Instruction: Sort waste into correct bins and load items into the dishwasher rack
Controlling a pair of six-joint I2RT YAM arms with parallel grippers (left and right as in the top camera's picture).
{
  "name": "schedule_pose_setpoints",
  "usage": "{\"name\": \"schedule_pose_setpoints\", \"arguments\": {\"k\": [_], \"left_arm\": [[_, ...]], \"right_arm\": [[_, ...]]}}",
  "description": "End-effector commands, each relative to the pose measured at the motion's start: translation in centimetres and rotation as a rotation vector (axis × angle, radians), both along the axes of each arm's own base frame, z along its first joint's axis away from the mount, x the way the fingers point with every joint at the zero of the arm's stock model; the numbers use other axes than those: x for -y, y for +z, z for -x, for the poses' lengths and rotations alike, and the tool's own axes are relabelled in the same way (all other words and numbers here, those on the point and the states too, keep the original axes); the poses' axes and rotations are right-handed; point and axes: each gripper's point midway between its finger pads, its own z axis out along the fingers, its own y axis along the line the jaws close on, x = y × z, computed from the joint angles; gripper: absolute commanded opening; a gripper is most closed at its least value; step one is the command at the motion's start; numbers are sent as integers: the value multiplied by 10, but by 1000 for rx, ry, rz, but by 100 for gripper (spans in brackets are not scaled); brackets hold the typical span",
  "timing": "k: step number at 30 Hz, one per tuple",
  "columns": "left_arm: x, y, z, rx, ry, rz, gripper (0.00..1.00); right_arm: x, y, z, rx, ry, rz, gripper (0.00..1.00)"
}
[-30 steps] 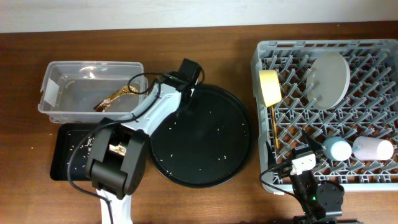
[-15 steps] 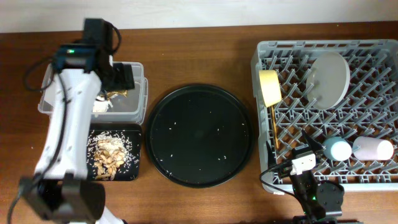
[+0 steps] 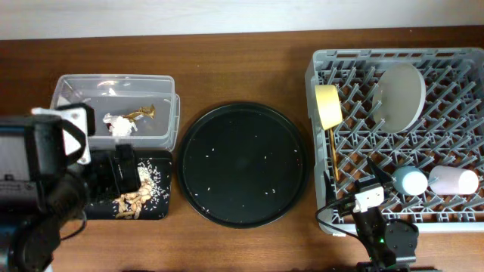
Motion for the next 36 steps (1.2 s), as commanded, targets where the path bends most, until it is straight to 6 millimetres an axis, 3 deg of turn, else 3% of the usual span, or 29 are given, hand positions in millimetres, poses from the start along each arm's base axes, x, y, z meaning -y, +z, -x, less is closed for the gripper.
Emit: {"name": "schedule_pose_setpoints", "arguments": {"k": [1, 3, 4, 6, 9, 11, 13, 17, 19, 21, 36], "left_arm": [[-6, 25, 6, 152, 16, -40, 99], [1, 69, -9, 466, -44, -56, 99], [9, 69, -7, 545, -102, -49, 99], [9, 19, 1, 625, -120, -59, 99], [19, -76, -4, 697, -159, -24, 99], [28, -124, -9, 759, -198, 4, 99], [23, -154, -20, 851, -161, -12, 99], [24, -183, -36, 980, -148, -9, 99], [24, -192, -38, 951, -149, -11, 99], [23, -220, -37, 837, -152, -18, 99], [23, -221, -37, 834, -152, -19, 99]], "right_arm": [[0, -2, 0, -4, 0, -7, 98], [0, -2, 0, -4, 0, -7, 98], [0, -2, 0, -4, 1, -7, 98], [0, -2, 0, -4, 0, -7, 98], [0, -2, 0, -4, 1, -7, 99], [0, -2, 0, -4, 0, -7, 98], [0, -2, 0, -4, 0, -7, 98], [0, -2, 0, -4, 0, -7, 98], [0, -2, 0, -4, 0, -7, 98], [0, -2, 0, -4, 0, -7, 98], [0, -2, 0, -4, 0, -7, 98]]}}
